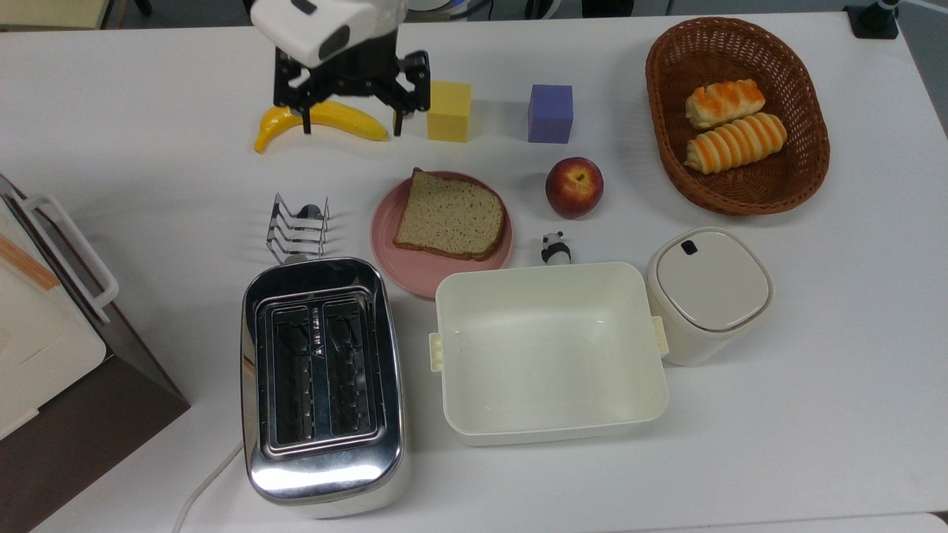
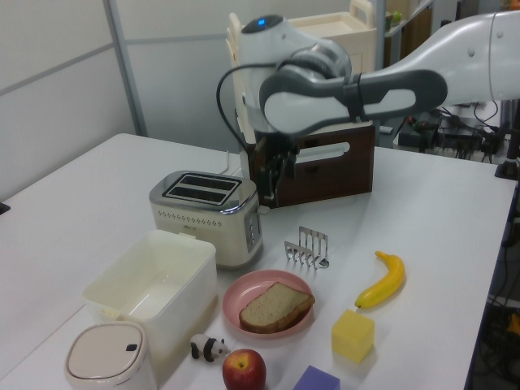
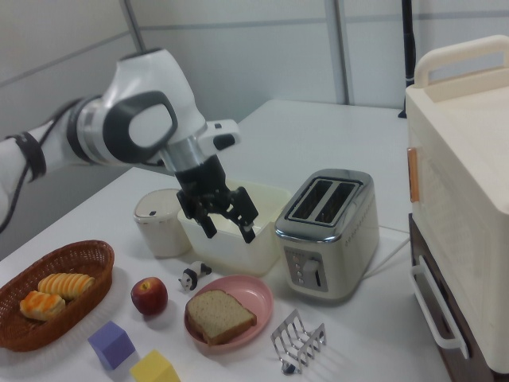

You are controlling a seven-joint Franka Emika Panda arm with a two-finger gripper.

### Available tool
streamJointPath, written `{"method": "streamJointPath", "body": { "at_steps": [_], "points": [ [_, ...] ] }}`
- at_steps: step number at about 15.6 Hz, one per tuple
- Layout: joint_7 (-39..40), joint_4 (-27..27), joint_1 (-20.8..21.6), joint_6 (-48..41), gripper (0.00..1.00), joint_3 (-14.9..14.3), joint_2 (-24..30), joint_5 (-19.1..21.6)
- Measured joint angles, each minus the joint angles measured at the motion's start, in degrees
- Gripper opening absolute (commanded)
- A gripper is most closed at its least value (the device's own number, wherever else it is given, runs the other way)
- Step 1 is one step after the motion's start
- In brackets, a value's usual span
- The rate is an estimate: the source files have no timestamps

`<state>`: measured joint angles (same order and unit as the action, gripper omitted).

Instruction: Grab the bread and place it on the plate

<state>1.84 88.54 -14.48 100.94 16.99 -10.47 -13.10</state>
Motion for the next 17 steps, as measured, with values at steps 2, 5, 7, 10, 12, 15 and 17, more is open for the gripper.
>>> {"method": "streamJointPath", "body": {
  "at_steps": [2, 5, 7, 10, 12, 15, 17],
  "points": [
    [0.0, -2.1, -0.2, -3.0, 1.00, 0.0, 0.4, 0.1],
    [0.0, -3.3, -0.2, -5.7, 1.00, 0.0, 1.7, 0.9],
    [0.0, -3.4, -0.2, -7.3, 1.00, 0.0, 2.7, 1.0],
    [-0.1, -3.8, -0.6, -10.5, 1.00, -1.3, 4.2, 3.1],
    [0.2, -4.5, -1.6, -11.6, 1.00, -4.3, 5.3, 6.7],
    [1.4, -5.2, -2.7, -11.8, 1.00, -7.3, 6.0, 9.4],
    [1.4, -5.4, -2.6, -11.8, 1.00, -7.4, 6.0, 9.4]
  ]
}}
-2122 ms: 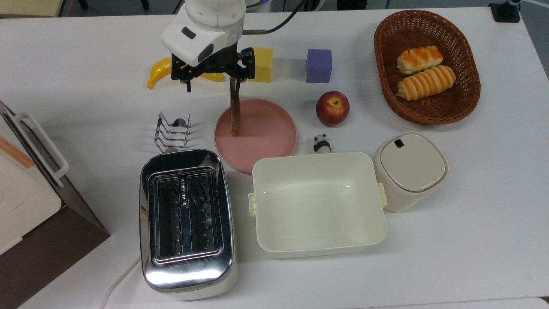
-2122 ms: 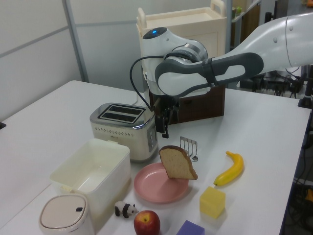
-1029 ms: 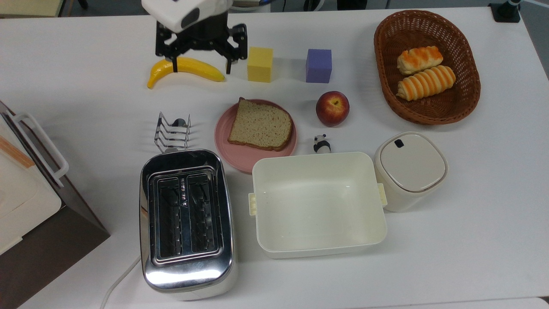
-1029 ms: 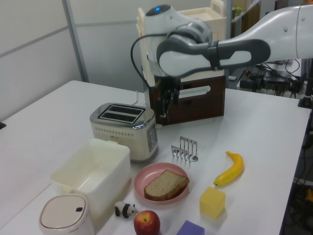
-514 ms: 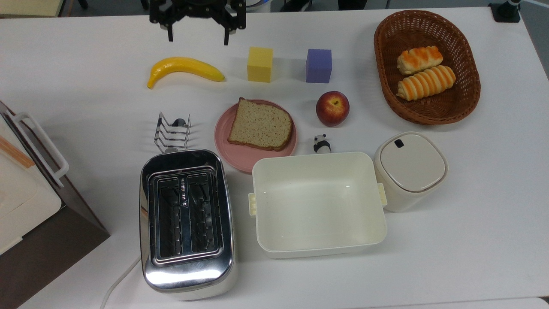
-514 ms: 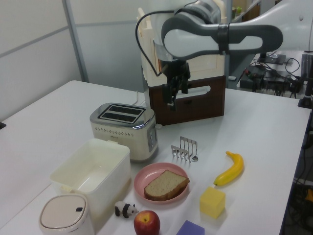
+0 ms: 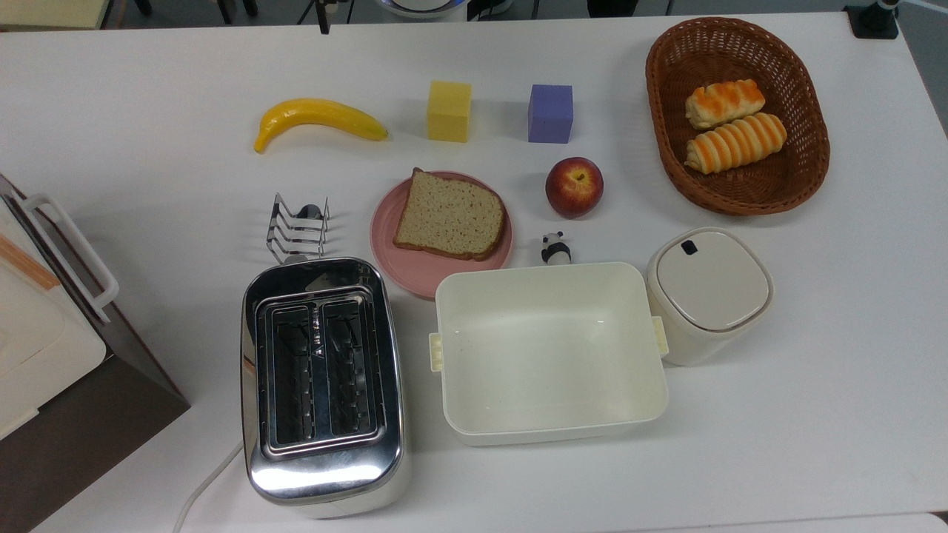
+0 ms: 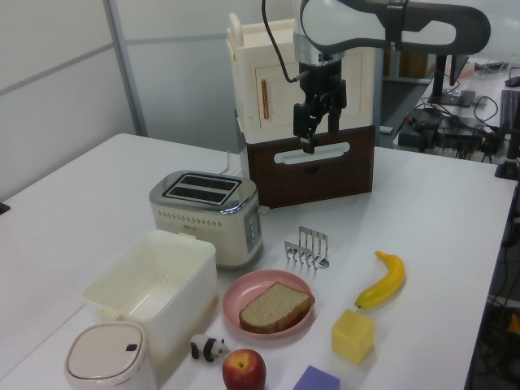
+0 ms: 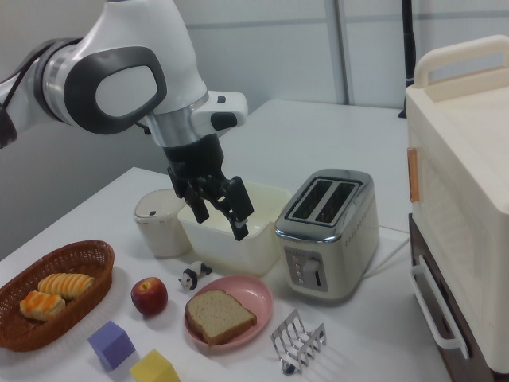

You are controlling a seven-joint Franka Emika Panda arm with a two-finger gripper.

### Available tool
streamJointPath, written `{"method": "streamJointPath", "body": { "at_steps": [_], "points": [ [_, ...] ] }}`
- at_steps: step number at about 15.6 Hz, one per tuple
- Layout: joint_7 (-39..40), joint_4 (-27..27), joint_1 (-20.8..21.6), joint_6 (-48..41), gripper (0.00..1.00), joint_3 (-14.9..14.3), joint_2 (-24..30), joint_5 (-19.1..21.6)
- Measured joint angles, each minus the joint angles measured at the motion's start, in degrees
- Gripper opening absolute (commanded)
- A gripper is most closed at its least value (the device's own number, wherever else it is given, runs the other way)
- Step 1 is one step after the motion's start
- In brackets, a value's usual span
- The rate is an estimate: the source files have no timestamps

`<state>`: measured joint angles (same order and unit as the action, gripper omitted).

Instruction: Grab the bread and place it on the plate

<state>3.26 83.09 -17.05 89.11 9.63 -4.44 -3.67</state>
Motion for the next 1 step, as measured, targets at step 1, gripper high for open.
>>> {"method": "streamJointPath", "body": {
  "at_steps": [1],
  "points": [
    [0.0, 0.0, 0.1, 0.0, 1.00, 0.1, 0.0, 0.0]
  ]
}}
